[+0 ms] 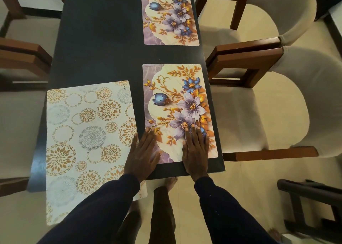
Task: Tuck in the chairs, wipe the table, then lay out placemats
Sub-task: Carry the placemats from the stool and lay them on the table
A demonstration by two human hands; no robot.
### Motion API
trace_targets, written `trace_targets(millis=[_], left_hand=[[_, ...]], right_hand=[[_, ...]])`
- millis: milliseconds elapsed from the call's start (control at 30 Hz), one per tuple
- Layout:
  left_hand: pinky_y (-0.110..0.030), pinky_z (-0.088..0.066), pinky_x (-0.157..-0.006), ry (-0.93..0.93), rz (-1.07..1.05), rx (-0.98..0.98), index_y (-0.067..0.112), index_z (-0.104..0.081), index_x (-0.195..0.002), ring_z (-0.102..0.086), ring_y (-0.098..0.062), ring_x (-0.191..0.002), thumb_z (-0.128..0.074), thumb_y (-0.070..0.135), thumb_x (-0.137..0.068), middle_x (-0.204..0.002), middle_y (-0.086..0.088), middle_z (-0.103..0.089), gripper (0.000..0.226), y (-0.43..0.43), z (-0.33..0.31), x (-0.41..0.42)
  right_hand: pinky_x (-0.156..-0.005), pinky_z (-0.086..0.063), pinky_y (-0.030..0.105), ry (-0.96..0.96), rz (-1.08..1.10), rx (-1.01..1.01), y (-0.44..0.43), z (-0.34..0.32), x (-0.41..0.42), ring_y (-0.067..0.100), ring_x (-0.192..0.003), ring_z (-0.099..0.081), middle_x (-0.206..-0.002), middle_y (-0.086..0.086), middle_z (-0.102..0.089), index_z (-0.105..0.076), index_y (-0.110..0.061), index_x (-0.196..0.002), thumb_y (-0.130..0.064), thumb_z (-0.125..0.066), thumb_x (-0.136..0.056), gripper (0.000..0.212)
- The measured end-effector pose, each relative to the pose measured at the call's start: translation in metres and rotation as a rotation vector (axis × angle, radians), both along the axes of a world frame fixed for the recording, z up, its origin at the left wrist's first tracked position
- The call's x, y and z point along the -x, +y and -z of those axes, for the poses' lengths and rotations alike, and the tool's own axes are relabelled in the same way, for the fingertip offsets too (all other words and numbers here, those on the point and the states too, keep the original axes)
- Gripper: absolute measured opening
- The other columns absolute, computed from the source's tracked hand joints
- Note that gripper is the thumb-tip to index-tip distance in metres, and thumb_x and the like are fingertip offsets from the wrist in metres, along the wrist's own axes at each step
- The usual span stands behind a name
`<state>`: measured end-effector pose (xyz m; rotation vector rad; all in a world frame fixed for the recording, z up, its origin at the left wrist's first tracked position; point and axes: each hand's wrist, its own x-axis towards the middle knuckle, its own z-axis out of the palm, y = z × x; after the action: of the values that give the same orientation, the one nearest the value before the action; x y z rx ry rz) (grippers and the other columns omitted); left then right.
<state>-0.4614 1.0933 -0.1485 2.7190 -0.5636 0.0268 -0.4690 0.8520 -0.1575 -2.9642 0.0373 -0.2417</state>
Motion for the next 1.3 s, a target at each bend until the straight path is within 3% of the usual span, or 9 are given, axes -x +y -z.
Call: trace_targets(millis=[233,367,567,800,1200,1300], left_hand=[[-0.064,-0.032,-0.123,0.028,-0.015,0.027,0.010,-0.030,-0.166,-0.021,-0.031,-0.162,-0.038,0.055,-0.111,-0.176,-0.010,-0.021,0.071,-0.001,-0.004,-0.002],[-0.064,-0.027,-0.126,0.038,-0.112,0.120,0.012,-0.028,-0.167,-0.018,-0.030,-0.163,-0.033,0.048,-0.114,-0.176,-0.009,-0.020,0.064,0.007,-0.012,0.000],[-0.064,-0.020,-0.128,0.075,-0.367,-0.083,0.010,-0.018,-0.169,-0.010,-0.033,-0.164,-0.021,0.051,-0.113,-0.178,-0.013,-0.008,0.069,0.092,-0.012,0.015],[-0.065,-0.022,-0.127,0.122,-0.390,-0.111,0.011,-0.017,-0.169,-0.010,-0.032,-0.164,-0.019,0.052,-0.113,-0.178,-0.011,-0.008,0.070,0.138,-0.017,0.013],[-0.067,-0.024,-0.125,0.118,-0.319,-0.068,0.012,-0.021,-0.169,-0.011,-0.033,-0.164,-0.020,0.055,-0.113,-0.178,-0.009,-0.008,0.071,0.131,-0.015,0.028],[-0.067,-0.024,-0.124,0.098,-0.312,-0.025,0.011,-0.022,-0.168,-0.012,-0.033,-0.164,-0.023,0.053,-0.113,-0.178,-0.009,-0.010,0.069,0.126,-0.013,0.023]], right_hand=[[-0.129,-0.025,0.062,0.006,-0.004,-0.008,-0.003,0.001,-0.001,0.035,-0.161,-0.028,-0.171,0.012,-0.037,-0.047,-0.014,-0.160,-0.035,-0.047,-0.110,0.055],[-0.130,-0.022,0.062,0.016,0.003,-0.057,-0.004,0.000,0.000,0.033,-0.162,-0.026,-0.171,0.013,-0.036,-0.046,-0.012,-0.160,-0.035,-0.039,-0.112,0.054],[-0.130,-0.019,0.061,0.003,-0.009,-0.078,-0.004,-0.005,-0.002,0.036,-0.161,-0.028,-0.170,0.016,-0.037,-0.045,-0.009,-0.160,-0.034,-0.037,-0.113,0.054],[-0.130,-0.019,0.061,0.033,-0.015,-0.076,-0.005,-0.004,-0.003,0.037,-0.161,-0.027,-0.170,0.018,-0.036,-0.044,-0.009,-0.161,-0.034,-0.036,-0.112,0.056],[-0.128,-0.021,0.065,0.009,-0.029,-0.061,0.001,-0.003,-0.002,0.040,-0.160,-0.027,-0.170,0.020,-0.035,-0.042,-0.005,-0.161,-0.030,-0.043,-0.109,0.057],[-0.125,-0.025,0.069,-0.030,-0.157,-0.048,0.021,-0.007,-0.011,0.041,-0.159,-0.030,-0.169,0.021,-0.036,-0.044,-0.005,-0.159,-0.030,-0.053,-0.105,0.060]])
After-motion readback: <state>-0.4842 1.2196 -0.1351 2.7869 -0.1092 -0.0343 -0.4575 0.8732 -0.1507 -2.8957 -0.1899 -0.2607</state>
